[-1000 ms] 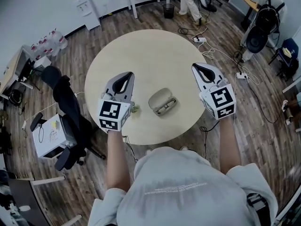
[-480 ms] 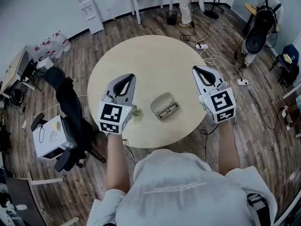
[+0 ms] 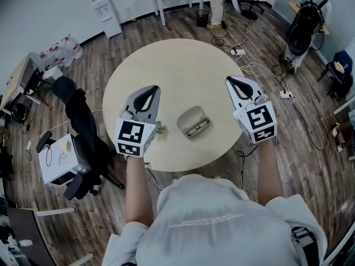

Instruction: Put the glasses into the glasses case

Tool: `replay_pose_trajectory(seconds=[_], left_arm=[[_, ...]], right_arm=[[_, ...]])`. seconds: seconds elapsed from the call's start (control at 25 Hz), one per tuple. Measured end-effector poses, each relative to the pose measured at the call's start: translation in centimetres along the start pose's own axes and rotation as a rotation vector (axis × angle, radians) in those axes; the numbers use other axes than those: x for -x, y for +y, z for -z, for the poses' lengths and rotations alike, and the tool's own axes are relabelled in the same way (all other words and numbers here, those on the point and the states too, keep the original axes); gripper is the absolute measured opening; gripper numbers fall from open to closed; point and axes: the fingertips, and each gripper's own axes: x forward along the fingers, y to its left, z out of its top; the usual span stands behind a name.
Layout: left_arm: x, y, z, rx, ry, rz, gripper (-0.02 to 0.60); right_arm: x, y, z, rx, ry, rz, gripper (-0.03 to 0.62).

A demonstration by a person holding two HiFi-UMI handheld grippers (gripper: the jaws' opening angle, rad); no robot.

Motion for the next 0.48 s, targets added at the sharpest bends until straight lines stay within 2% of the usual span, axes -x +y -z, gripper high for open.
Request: replay_pose_trajectory(seconds=[0.48], left_arm=[[0.29, -0.27, 0.95, 0.027, 0.015, 0.003, 0.014]], right_arm=[[0.2, 0.46, 0.27, 0.004, 0.006, -0.01, 0.0]])
